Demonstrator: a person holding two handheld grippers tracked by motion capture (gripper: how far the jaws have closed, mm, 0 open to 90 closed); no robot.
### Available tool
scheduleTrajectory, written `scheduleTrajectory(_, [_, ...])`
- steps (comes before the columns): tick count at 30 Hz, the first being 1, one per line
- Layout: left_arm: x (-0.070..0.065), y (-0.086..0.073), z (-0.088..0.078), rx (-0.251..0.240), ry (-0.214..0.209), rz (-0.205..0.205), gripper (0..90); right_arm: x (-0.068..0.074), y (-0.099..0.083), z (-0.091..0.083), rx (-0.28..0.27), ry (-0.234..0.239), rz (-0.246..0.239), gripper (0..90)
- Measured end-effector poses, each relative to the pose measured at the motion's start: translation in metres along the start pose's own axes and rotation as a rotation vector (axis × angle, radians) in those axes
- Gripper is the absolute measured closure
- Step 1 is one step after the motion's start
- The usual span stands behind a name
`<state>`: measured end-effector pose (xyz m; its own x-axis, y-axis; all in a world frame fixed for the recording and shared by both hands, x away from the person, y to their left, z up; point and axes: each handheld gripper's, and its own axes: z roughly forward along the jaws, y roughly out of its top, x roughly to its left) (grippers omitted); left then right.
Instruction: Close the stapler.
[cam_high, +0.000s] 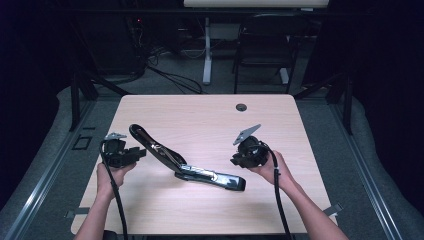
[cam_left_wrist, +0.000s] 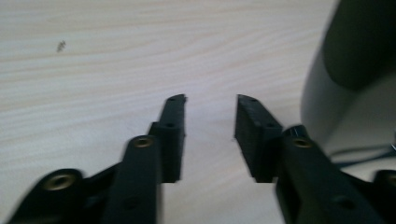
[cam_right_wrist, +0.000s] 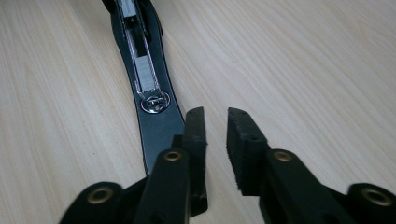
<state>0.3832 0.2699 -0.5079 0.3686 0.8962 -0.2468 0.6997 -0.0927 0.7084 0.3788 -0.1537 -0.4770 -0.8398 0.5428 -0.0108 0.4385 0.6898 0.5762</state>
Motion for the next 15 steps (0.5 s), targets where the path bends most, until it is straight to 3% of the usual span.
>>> scheduleTrajectory(4, [0.0094, 0.0038, 0.0069, -0.037, -0.012, -0.057, 89.7, -0.0009, 0.0000, -0.0014, -0.024, -0.013, -0.005, 88.3])
scheduleTrajectory(7, [0.0104, 0.0049, 0.0079, -0.052, -0.026, -0.060, 90.0, -0.0052, -0.0019, -0.0001, -0.041, -0.017, 0.006, 90.0])
scheduleTrajectory(10, [0.0082, 0.0060, 0.0063, -0.060, -0.038, -0.033, 90.0, -0.0082, -0.0026, 0.0031, -0.054, -0.015, 0.001, 90.0])
scheduleTrajectory(15, [0.0044, 0.0059, 0.0050, -0.086, -0.032, -0.025, 90.0, -0.0076, -0.0001, 0.0044, -0.059, -0.009, -0.010, 90.0])
